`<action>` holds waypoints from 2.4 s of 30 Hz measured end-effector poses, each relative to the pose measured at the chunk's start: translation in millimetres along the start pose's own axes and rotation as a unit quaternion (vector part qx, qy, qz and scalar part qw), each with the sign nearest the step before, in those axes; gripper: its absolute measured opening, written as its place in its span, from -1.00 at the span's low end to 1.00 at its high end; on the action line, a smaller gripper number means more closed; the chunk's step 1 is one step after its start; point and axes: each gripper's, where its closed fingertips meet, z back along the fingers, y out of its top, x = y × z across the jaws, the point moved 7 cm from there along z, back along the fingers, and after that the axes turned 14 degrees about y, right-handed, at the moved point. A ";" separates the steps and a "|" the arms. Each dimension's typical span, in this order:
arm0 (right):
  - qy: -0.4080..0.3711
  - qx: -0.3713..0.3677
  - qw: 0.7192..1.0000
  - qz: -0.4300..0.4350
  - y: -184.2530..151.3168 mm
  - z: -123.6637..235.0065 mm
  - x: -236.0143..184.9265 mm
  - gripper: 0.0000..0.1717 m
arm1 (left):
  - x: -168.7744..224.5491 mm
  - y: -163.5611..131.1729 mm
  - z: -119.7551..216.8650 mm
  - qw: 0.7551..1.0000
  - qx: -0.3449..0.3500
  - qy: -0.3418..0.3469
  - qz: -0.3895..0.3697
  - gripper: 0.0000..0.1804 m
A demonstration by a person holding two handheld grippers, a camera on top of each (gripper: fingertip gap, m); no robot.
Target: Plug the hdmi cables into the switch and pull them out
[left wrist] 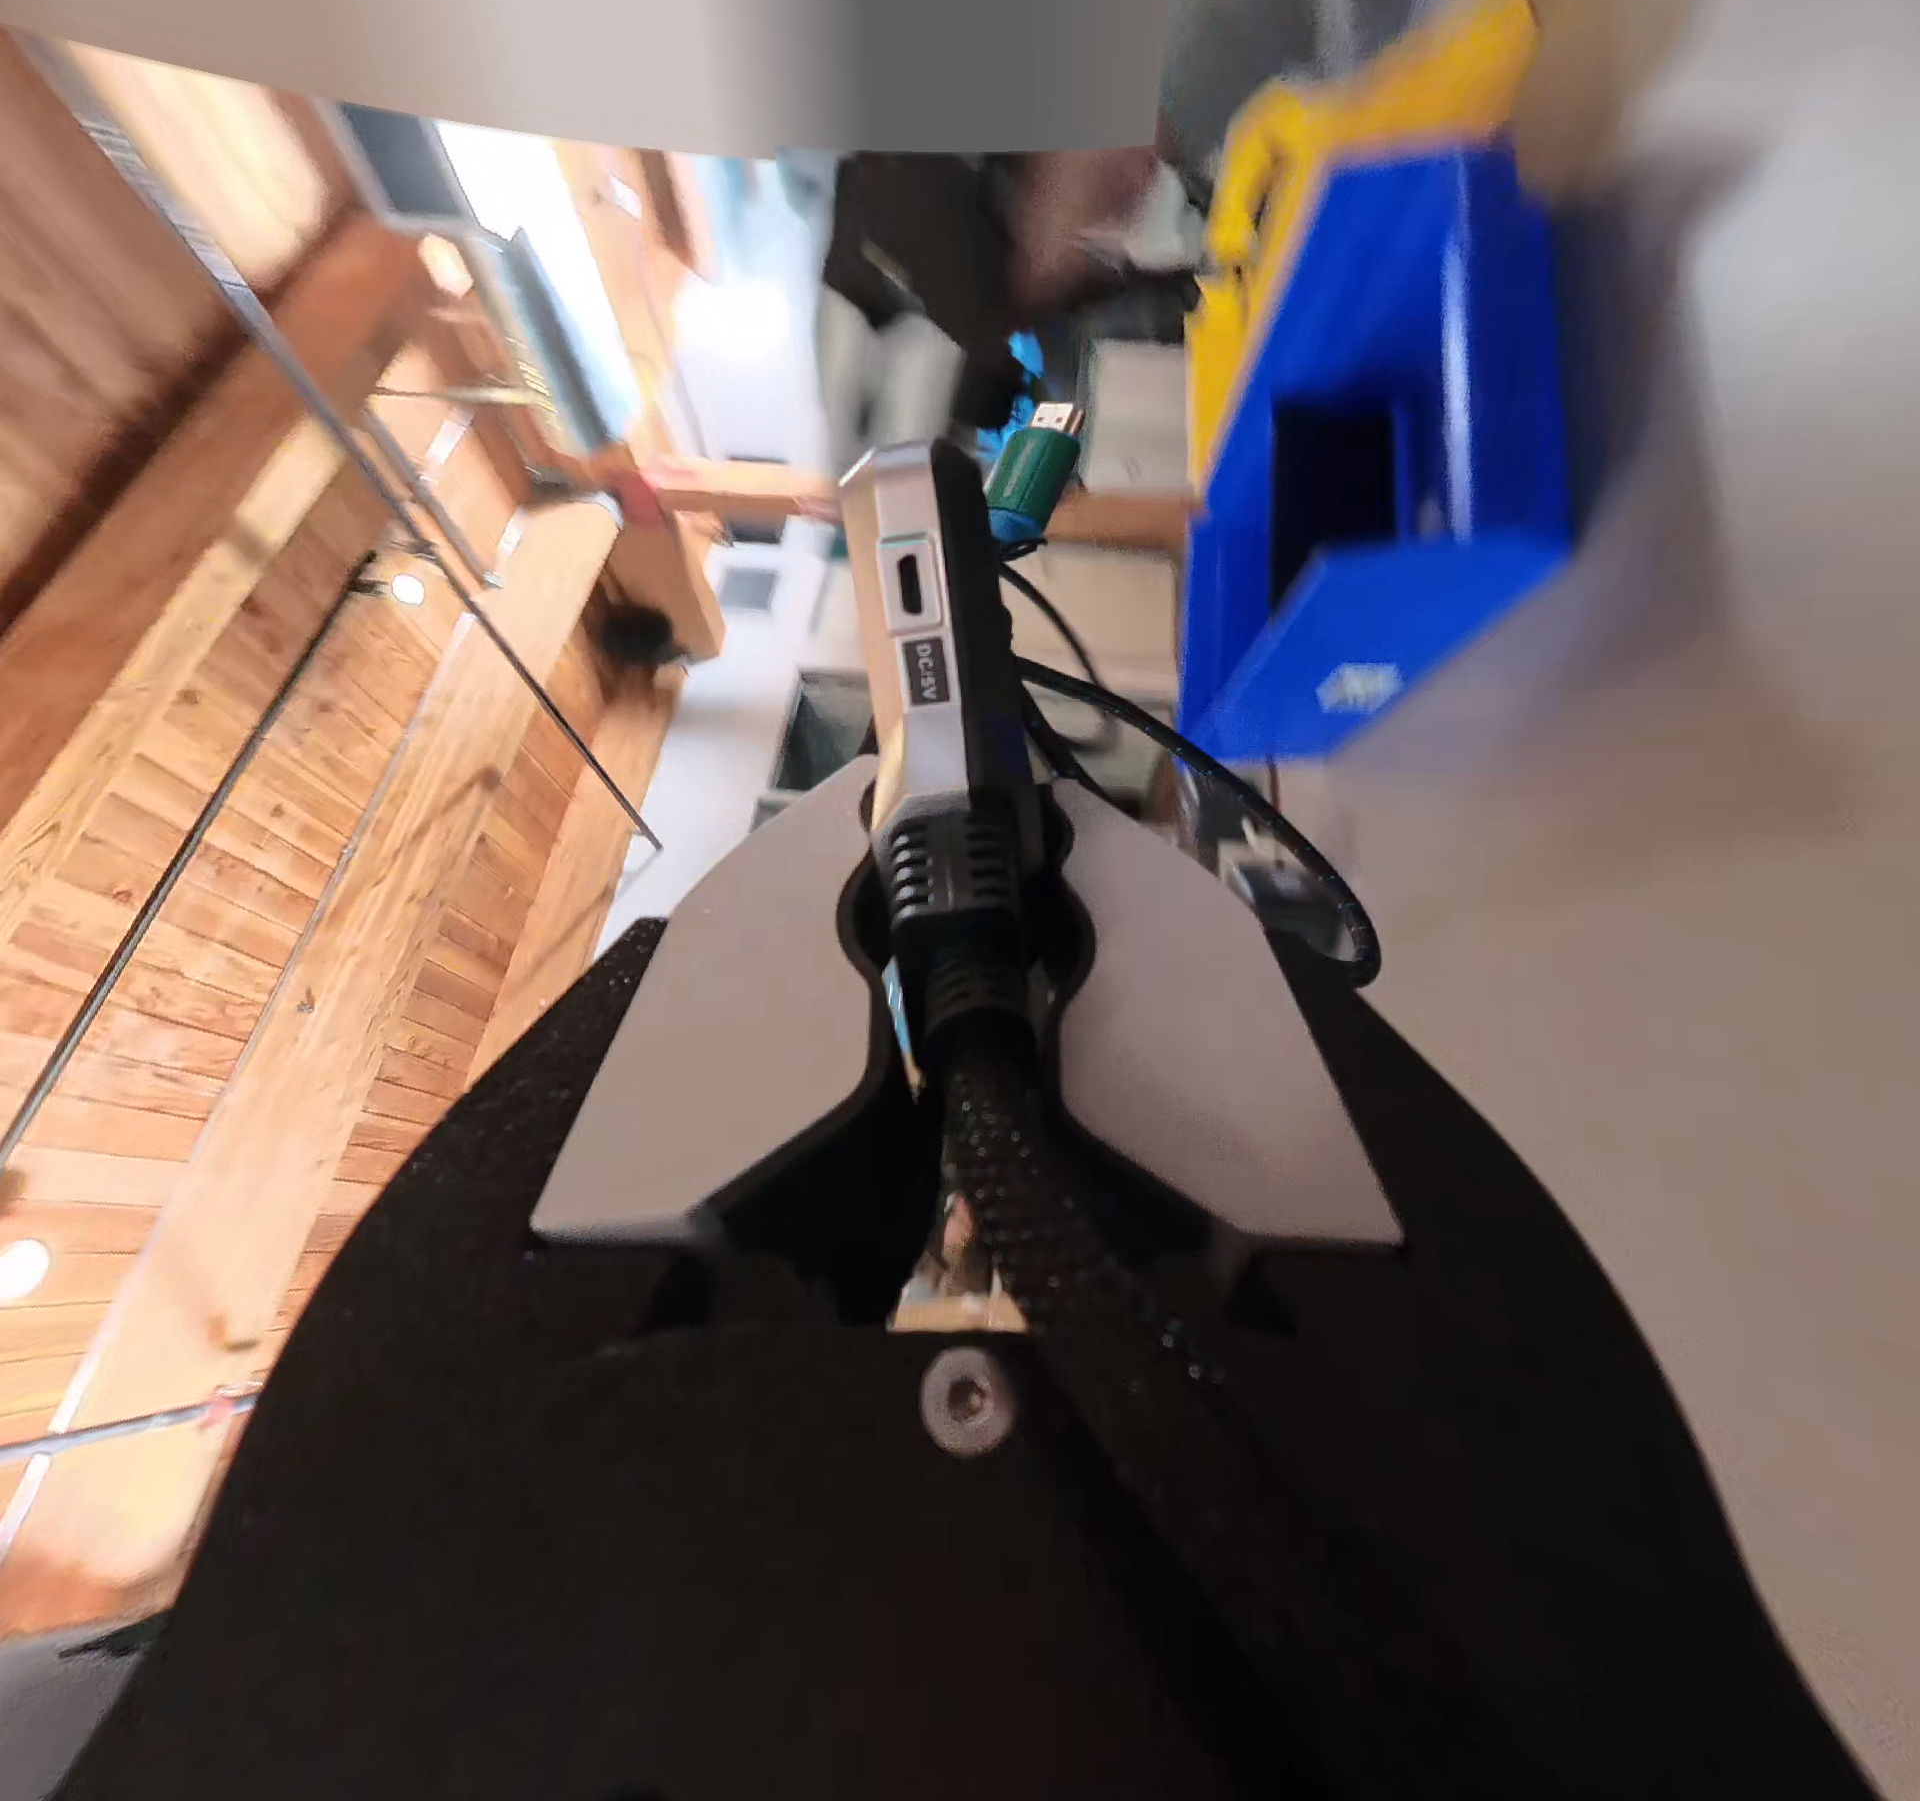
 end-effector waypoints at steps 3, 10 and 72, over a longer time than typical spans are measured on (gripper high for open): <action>0.043 0.005 0.999 0.015 38.4 5.9 -7.0 -0.88 | 19.9 -1.8 -10.7 0.998 -0.017 -0.039 -0.045 -0.74; 0.047 -0.064 0.983 0.164 85.2 12.2 -42.1 -0.88 | 57.2 5.4 -29.6 0.982 -0.013 -0.110 -0.151 -0.74; -0.148 -0.036 0.928 0.340 78.6 42.5 5.5 -0.89 | 80.2 1.1 -20.5 0.984 -0.026 0.054 -0.166 -0.74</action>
